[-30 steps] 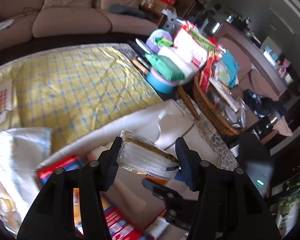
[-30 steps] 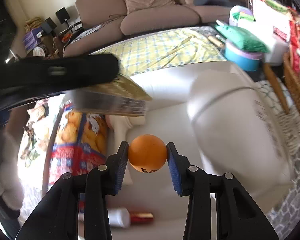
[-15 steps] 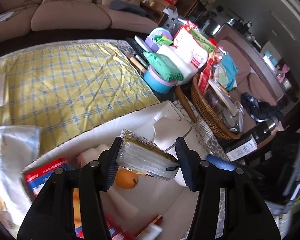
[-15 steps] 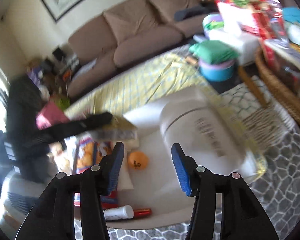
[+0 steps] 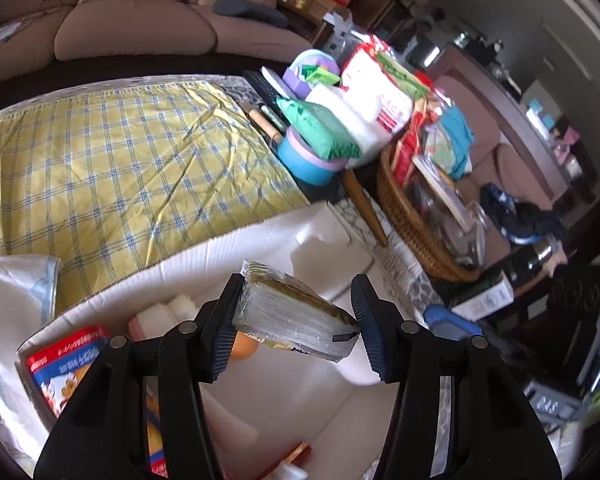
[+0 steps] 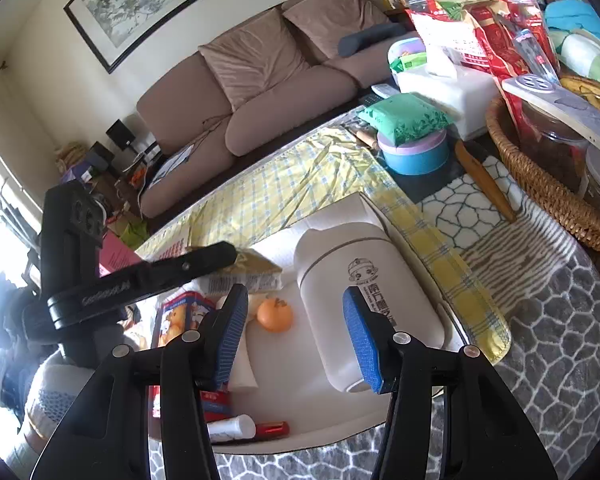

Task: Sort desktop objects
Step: 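Open the left tool to drop the wrapped notebook into the box, then move both tools back toward the items on the checked cloth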

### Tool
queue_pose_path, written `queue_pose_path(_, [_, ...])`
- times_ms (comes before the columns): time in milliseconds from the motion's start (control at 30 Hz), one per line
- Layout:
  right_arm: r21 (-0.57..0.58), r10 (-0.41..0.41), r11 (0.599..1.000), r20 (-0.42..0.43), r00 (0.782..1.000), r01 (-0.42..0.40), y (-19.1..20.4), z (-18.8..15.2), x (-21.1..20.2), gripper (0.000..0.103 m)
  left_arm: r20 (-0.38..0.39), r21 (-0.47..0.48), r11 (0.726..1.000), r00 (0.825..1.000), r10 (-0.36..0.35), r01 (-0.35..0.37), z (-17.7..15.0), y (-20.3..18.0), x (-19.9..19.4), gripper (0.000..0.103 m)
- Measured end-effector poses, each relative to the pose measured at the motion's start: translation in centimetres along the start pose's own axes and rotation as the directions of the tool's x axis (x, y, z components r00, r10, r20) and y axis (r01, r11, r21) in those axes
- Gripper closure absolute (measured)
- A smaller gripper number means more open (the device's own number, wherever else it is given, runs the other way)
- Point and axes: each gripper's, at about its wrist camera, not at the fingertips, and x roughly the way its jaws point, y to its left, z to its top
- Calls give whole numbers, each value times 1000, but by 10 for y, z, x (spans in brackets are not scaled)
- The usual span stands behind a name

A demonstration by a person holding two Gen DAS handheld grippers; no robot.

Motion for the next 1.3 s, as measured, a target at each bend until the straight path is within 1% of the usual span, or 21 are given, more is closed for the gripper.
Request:
queue_pose_path(133, [5, 1, 1000, 6, 1000, -1, 0, 0, -1, 51, -37, 20, 1000, 999, 7, -7, -17, -8, -1, 54])
queue_pose_path(267, [10, 6, 1000, 18, 1000, -6, 1, 1, -4, 51, -54, 16, 1000, 999, -4, 5, -32, -14, 3, 54])
queue_pose_path(367, [6, 10, 1000, 18, 1000, -10, 4, 1, -5, 51, -65, 4, 1000, 998, 1, 0, -33, -15, 11, 54])
queue_pose_path(467, [-1, 12, 1000, 16, 1000, -12, 6, 1, -5, 51, -63, 21, 999, 997, 35, -34, -29, -18, 13, 54])
queue_pose_path(500, [-2, 10, 1000, 18, 1000, -10, 5, 2, -5, 51, -59, 30, 999, 997, 42, -40, -29, -19, 11, 53])
queue_pose_path(633, [11, 12, 1000, 18, 1000, -12, 1, 4, -4, 51, -46, 53, 997, 997, 66, -64, -29, -15, -4, 41])
queue_pose_path(700, [12, 19, 1000, 18, 1000, -19, 3, 4, -3, 50, -35, 53, 997, 998, 61, -59, -30, -10, -15, 31])
queue_pose_path(733, [8, 23, 1000, 18, 1000, -23, 6, 5, -2, 50, -18, 49, 997, 998, 56, -55, -31, -6, -27, 23])
queue_pose_path(767, [-1, 29, 1000, 20, 999, -29, 10, 5, -2, 50, -7, 47, 998, 999, 52, -52, -33, -3, -34, 18])
queue_pose_path(833, [-15, 37, 999, 29, 999, -37, 17, 5, -3, 50, 24, 44, 997, 998, 60, -61, -39, 8, -61, 14])
queue_pose_path(900, [-20, 50, 999, 35, 998, -49, 24, 6, -3, 49, 55, 42, 996, 996, 72, -74, -48, 21, -90, 13])
queue_pose_path(1000, [-24, 82, 996, 41, 996, -81, 38, 5, -2, 49, 95, 25, 993, 989, 113, -116, -64, 45, -135, 13])
queue_pose_path(1100, [-49, 120, 992, 35, 992, -118, 59, 1, 1, 48, 138, -5, 983, 974, 181, -182, -87, 76, -185, 10])
queue_pose_path(1133, [-68, 132, 989, 30, 991, -129, 70, -2, 1, 48, 149, -20, 978, 967, 206, -206, -96, 88, -202, 7])
queue_pose_path(1200, [-123, 154, 981, 13, 988, -151, 98, -11, 4, 47, 176, -63, 964, 948, 264, -257, -117, 118, -237, 5])
queue_pose_path(1267, [-181, 177, 967, -11, 984, -176, 128, -23, 8, 46, 188, -110, 953, 936, 298, -282, -134, 145, -262, 1])
queue_pose_path(1300, [-215, 189, 958, -25, 982, -190, 145, -30, 11, 46, 190, -134, 947, 931, 313, -291, -143, 158, -271, 1])
